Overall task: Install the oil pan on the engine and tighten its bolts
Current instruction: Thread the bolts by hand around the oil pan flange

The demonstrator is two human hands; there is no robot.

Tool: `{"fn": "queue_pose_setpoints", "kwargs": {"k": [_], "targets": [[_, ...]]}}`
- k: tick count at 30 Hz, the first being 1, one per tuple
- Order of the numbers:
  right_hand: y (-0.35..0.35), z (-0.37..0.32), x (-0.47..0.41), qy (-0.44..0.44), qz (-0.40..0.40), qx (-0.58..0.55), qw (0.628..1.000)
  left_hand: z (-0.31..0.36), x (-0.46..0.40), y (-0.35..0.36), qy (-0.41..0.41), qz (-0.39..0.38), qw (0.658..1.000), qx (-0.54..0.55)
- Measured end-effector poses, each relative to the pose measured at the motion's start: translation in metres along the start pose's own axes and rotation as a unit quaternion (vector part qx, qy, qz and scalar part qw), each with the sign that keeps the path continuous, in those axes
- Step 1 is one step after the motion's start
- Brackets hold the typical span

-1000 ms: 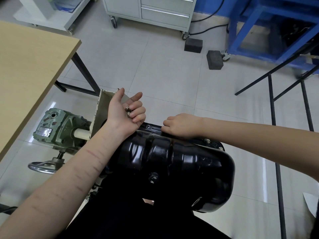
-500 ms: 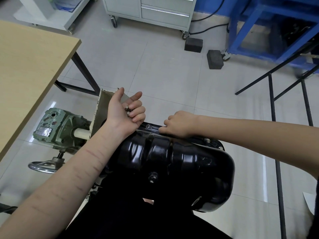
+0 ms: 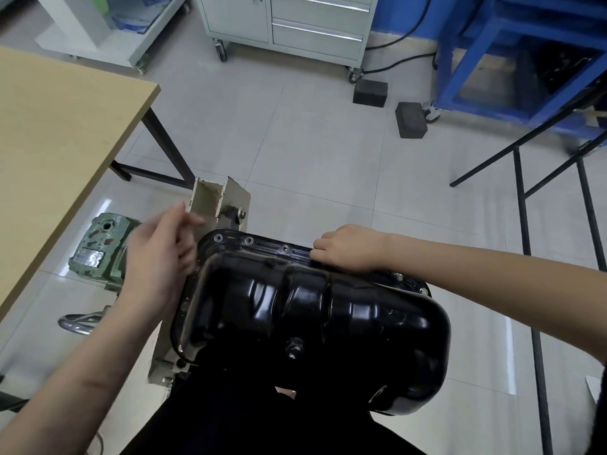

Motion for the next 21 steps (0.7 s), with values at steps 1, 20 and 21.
{"fn": "queue_pose_setpoints", "kwargs": {"k": [1, 20, 21], "targets": [[0.0, 0.0, 0.0, -0.002, -0.003, -0.005, 1.0, -0.004, 0.004, -0.008, 0.059, 0.045, 0.994, -0.081], [0.035, 0.01, 0.012, 0.297, 0.194, -0.597, 0.72, -0.024, 0.015, 0.027, 0.212, 0.057, 0.951, -0.218], [0.036, 0.011, 0.01, 0.299, 0.189, -0.595, 0.722, -0.023, 0.016, 0.028, 0.212, 0.054, 0.948, -0.23]]}}
Point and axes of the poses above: each hand's wrist, its own x-axis away from the middle knuckle, its own y-axis out of the palm, z = x × y, the point moved 2 cm from there along -x, towards the middle knuckle, and after that the axes turned 7 degrees about -x, right-handed, at the moved point
